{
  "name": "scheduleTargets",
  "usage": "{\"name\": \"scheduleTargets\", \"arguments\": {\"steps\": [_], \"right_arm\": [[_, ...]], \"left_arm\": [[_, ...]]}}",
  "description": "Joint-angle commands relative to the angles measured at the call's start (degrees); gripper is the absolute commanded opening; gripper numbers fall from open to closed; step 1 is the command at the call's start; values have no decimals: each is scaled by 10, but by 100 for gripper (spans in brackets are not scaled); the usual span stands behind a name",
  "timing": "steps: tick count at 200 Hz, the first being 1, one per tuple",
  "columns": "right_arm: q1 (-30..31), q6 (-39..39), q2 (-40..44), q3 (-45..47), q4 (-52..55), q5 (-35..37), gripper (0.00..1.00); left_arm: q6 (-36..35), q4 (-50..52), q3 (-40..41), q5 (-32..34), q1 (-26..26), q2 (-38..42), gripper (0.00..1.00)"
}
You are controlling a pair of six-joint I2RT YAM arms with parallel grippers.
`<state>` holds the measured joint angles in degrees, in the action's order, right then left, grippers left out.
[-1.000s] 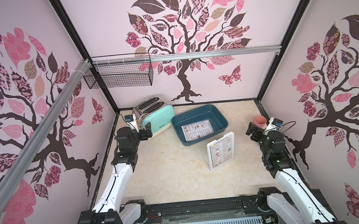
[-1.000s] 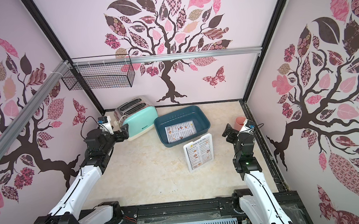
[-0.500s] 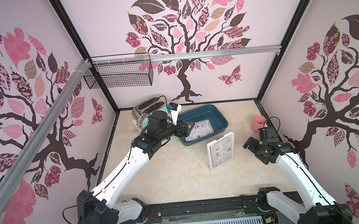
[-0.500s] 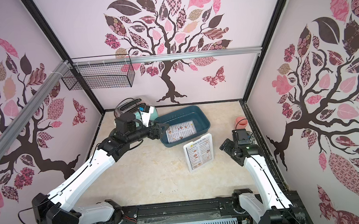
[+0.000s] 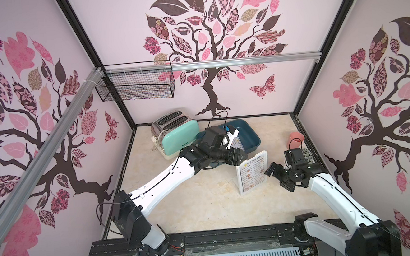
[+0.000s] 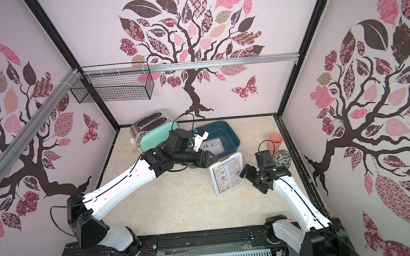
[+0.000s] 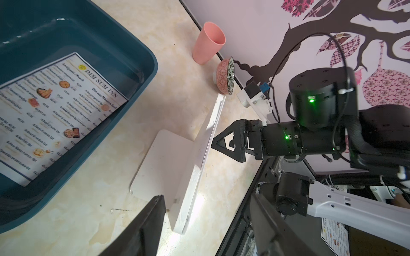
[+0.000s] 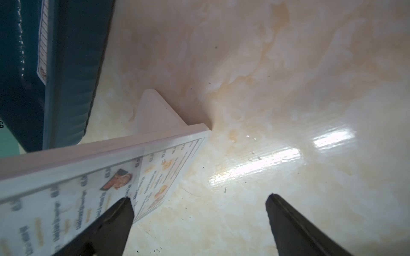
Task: Replace the menus in the menu holders
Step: Adjust the menu holder at the center of the board.
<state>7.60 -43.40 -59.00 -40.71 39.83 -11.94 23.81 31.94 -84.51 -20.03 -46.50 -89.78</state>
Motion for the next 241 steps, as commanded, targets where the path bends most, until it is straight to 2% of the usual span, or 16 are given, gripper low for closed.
{"name": "scheduleTargets", "arguments": {"steps": [1, 27, 60, 107, 132, 166, 229, 241], "right_arm": [[2, -14, -3, -4, -37, -19, 100], [2, -10, -5, -1, -66, -39, 100], [2, -7, -13, 6, -113, -63, 100], [2, 21, -32, -4, -122, -92, 100], [1, 33, -16, -13, -74, -41, 100], [1, 33, 17, -33, 34, 53, 100], [2, 44, 47, -34, 77, 53, 100], [2, 38, 47, -32, 70, 48, 100]], "left_arm": [[0, 40, -30, 7, 1, -13, 66], [-13, 92, -76, 30, 1, -41, 63], [0, 94, -107, 10, 0, -63, 59], [1, 119, -169, -5, 1, -115, 50], [18, 112, -191, 5, -2, -143, 42], [12, 131, -233, 9, -4, -171, 39], [-3, 149, -263, -7, -13, -211, 36], [-11, 163, -296, -11, -15, -222, 36]]}}
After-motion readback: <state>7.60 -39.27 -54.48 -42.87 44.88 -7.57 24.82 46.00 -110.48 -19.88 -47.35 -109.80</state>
